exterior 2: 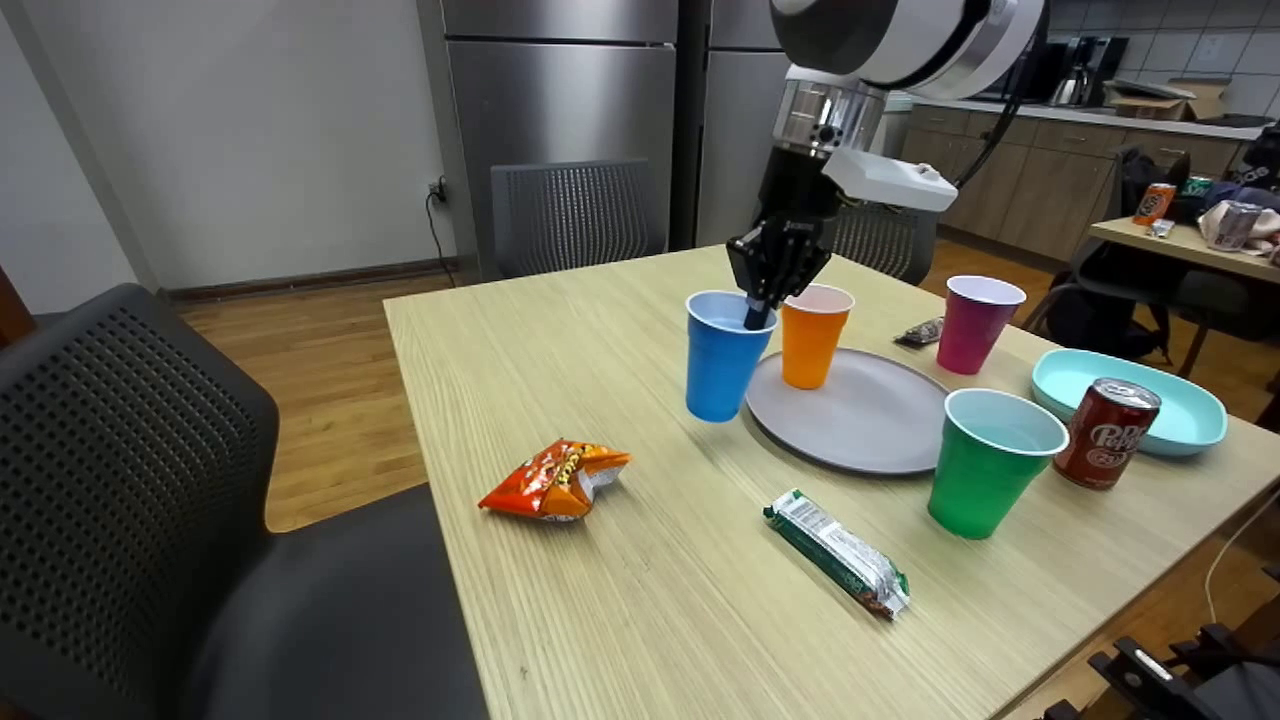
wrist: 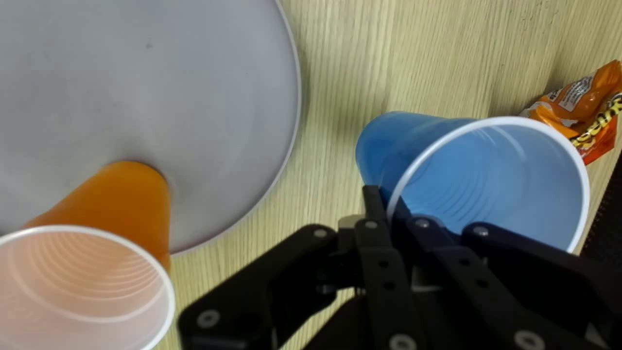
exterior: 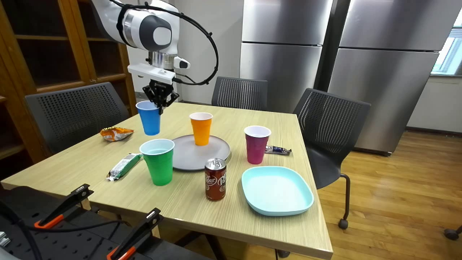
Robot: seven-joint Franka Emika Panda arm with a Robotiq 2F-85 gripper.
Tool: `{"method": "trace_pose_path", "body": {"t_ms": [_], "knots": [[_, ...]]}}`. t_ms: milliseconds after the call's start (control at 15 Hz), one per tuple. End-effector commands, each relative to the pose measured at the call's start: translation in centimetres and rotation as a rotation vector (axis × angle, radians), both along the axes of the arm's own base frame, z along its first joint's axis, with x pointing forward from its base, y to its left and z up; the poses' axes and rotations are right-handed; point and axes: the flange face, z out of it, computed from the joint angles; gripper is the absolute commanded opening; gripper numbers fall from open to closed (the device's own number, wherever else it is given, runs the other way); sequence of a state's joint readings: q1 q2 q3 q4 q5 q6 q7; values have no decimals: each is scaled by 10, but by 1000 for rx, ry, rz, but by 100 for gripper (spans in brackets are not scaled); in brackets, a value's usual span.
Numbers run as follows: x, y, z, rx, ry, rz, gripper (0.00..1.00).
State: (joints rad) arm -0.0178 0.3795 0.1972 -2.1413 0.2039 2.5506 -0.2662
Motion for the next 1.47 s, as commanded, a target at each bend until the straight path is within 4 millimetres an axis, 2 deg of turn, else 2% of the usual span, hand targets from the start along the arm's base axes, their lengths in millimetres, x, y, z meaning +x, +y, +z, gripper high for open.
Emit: {"method": "trace_pose_path", "body": {"t_ms": [0,333,800,1400], "knots": [[-14,-13,20,-26,-17,2,1],[-19,-27,22,-46,-18,-22,1],[-15,-59,18,-55,-11,-95,1],[-10,-85,2,-85,-17,-153,1]]}}
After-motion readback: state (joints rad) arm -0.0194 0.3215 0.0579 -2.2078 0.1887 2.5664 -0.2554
